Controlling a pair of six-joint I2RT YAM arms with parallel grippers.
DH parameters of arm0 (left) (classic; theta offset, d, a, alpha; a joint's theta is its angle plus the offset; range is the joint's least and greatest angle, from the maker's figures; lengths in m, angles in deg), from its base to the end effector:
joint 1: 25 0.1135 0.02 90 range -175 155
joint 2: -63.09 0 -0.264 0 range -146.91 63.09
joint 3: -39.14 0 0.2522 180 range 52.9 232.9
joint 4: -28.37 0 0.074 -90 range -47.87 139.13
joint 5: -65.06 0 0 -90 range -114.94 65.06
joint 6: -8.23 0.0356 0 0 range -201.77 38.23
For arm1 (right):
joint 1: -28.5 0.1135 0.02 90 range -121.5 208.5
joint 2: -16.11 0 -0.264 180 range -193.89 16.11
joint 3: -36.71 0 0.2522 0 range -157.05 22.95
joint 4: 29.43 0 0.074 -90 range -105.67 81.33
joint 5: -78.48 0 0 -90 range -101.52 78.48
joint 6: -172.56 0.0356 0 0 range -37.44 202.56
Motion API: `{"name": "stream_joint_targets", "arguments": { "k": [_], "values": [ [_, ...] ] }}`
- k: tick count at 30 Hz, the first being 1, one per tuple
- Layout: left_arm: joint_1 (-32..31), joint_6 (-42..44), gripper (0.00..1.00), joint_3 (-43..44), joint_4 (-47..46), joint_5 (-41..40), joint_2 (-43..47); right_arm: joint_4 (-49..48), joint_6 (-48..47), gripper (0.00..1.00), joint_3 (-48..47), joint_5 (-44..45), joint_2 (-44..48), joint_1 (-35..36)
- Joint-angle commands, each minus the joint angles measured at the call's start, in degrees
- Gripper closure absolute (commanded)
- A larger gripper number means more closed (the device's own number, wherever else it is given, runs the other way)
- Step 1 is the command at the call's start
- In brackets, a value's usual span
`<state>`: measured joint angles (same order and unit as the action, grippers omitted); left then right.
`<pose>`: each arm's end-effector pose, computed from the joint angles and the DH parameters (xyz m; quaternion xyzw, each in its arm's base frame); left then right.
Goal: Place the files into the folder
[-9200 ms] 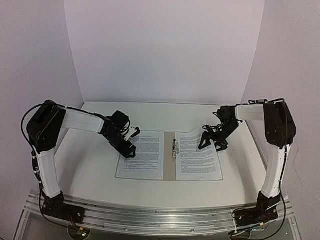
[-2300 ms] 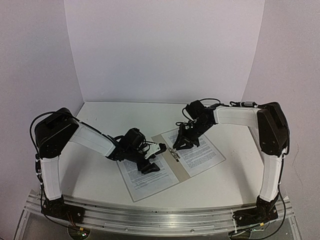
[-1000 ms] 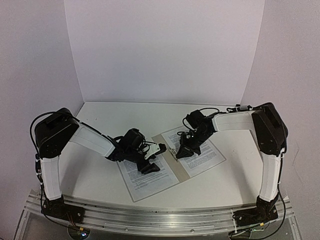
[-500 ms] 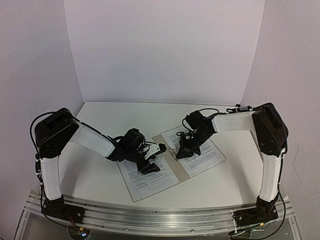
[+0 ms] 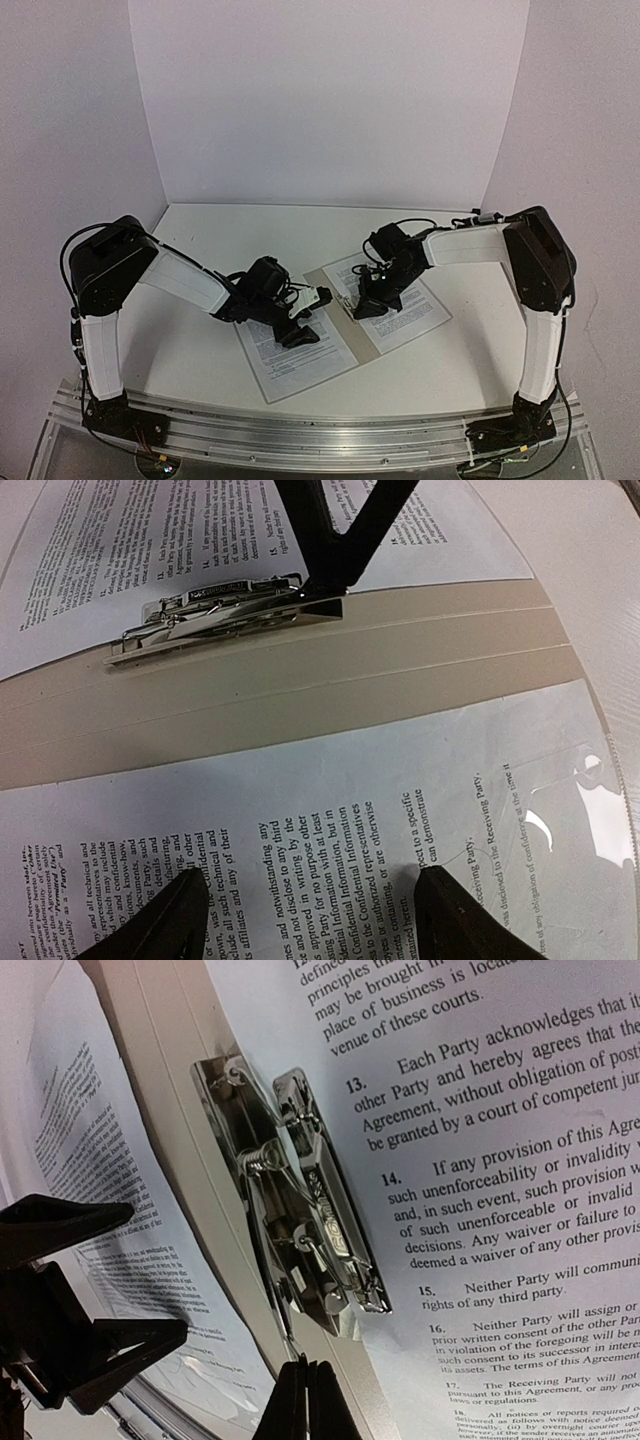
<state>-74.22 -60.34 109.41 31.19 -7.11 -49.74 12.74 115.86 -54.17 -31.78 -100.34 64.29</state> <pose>0.2425 -0.2979 0.1094 0.5765 0.7117 -0.2292 0.3296 0.3219 0.2473 0.1416 -0.0549 0.9649 0.2499 0.0587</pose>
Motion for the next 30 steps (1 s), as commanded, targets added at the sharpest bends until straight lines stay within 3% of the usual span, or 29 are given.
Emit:
{"name": "stream_joint_targets", "arguments": {
  "k": [1, 30],
  "values": [
    [0.4, 1.2, 0.29, -1.3, 3.3, -0.1, -1.4, 3.9, -0.1, 1.00, 1.8, 12.4, -3.7, -0.7],
    [0.7, 1.3, 0.30, -1.4, 3.3, 0.9, -1.2, -2.0, 1.7, 1.00, 8.9, 16.8, -6.9, -1.3]
  ]
}}
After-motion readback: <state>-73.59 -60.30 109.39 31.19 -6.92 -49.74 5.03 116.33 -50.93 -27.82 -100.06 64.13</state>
